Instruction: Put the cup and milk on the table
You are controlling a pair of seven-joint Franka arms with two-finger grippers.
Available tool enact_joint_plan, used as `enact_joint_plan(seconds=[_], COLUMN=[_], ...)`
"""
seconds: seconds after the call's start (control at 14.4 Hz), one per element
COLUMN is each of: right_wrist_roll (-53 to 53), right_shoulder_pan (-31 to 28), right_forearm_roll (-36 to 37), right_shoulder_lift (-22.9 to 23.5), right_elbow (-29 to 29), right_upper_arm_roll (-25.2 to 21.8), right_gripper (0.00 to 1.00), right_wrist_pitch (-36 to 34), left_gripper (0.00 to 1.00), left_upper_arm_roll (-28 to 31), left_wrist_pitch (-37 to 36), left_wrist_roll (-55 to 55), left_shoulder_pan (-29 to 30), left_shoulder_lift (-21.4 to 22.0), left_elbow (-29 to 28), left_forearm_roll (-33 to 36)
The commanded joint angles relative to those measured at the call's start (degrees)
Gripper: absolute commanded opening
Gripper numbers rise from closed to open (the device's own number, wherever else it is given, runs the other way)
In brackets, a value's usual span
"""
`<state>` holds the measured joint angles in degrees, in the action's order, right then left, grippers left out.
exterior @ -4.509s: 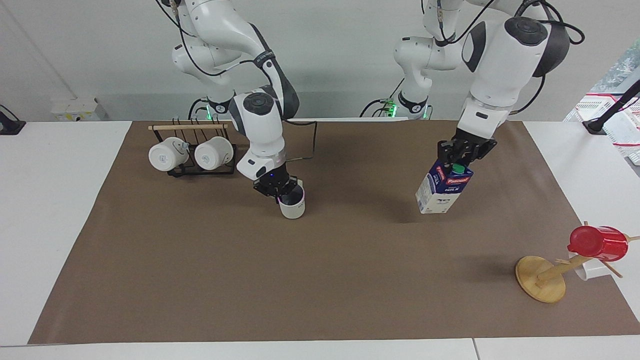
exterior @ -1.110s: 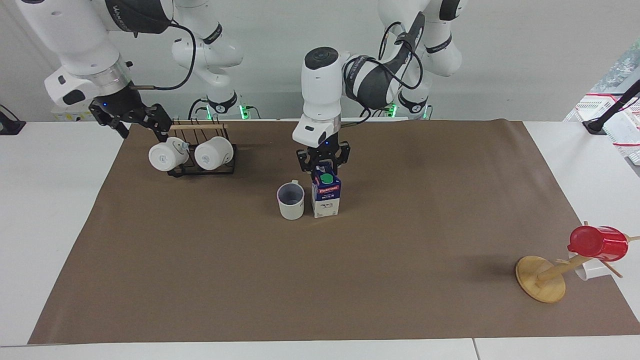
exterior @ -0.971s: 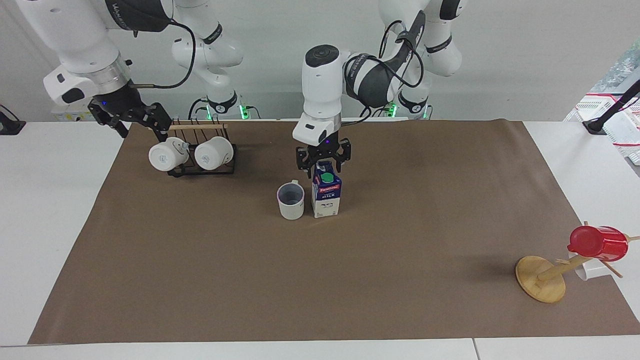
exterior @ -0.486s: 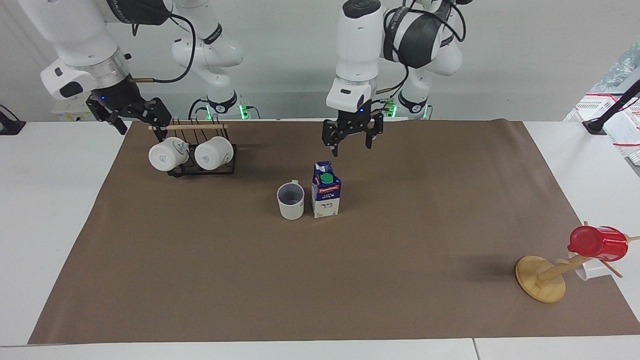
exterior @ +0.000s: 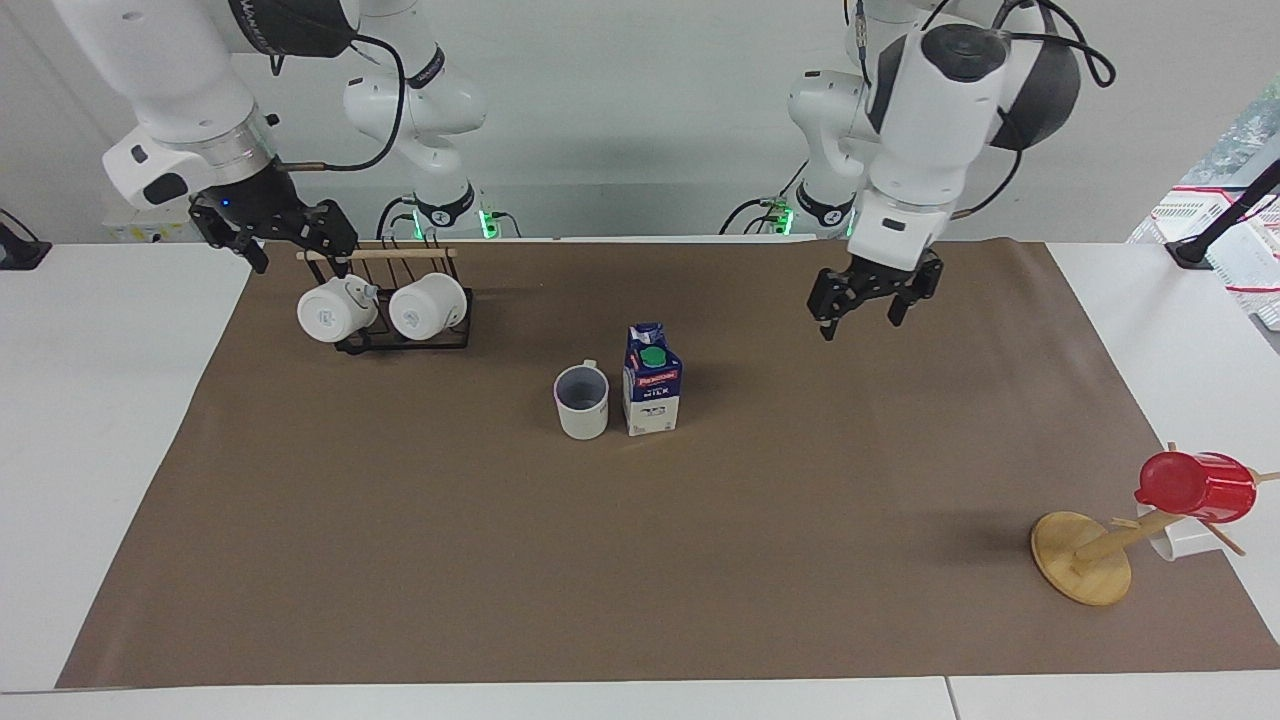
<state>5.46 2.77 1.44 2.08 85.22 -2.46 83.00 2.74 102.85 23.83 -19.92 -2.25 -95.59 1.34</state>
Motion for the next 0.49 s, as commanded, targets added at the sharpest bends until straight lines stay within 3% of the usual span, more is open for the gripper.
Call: enact_joint_plan(seconds=[0.0,0.42], right_wrist_roll=[-0.9,-0.7], right_shoulder_pan=[-0.6,-0.4], right_forearm_roll=[0.0,0.0], right_shoulder_lift=[-2.3,-2.3], right_elbow=[3.0,2.8], right_upper_arm_roll=[0.4,0.4], right_gripper=[1.00,1.00], right_wrist_pitch=[-0.5,-0.4], left_gripper=[1.00,1.00], left_upper_arm_roll=[-0.2,0.1], left_wrist_pitch=[-3.3,-12.7], left_wrist_roll=[-8.7,-20.8], left_shoulder_pan=[6.0,13.9], left_shoulder_lift=[2.9,2.2], left_elbow=[-0.8,8.0], left_forearm_roll=[-1.8,-1.9])
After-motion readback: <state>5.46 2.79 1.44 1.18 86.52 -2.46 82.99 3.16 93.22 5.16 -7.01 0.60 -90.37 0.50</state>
